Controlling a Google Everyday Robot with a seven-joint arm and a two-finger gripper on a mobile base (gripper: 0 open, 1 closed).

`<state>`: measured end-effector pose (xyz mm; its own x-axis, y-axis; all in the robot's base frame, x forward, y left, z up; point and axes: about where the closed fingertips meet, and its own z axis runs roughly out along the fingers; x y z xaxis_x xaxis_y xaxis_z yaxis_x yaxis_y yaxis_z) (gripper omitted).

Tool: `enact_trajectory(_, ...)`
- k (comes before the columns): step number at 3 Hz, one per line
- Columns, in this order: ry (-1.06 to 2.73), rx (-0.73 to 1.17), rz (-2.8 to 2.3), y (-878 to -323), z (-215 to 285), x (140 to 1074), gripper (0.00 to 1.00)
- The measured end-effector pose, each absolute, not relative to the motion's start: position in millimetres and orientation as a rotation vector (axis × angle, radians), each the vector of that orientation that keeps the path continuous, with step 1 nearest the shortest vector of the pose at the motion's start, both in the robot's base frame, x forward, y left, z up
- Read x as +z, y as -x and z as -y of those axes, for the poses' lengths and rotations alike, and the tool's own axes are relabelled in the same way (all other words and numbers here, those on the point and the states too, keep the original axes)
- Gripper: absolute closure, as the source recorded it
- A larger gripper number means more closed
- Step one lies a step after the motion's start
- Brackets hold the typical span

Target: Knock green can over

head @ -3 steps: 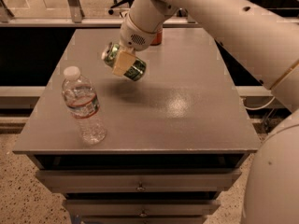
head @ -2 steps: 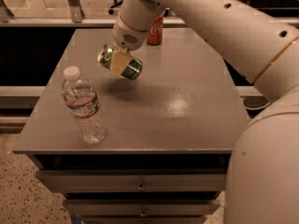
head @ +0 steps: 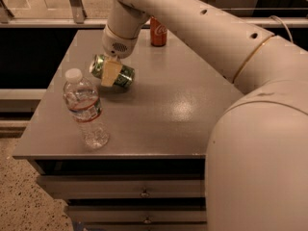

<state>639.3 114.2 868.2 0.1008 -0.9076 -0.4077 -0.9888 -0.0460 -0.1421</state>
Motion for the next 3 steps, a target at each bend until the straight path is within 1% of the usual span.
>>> enact_trajectory(1,2.032,0.322,-1.840,-635.5,-126.9,859.1,0.06)
enact_trajectory(2,2.086,0.355,-1.805,-628.3,-145.3,850.6,0.00)
enact_trajectory(3,2.112,0.364,-1.789,-625.9,-152.4,847.8,0.00)
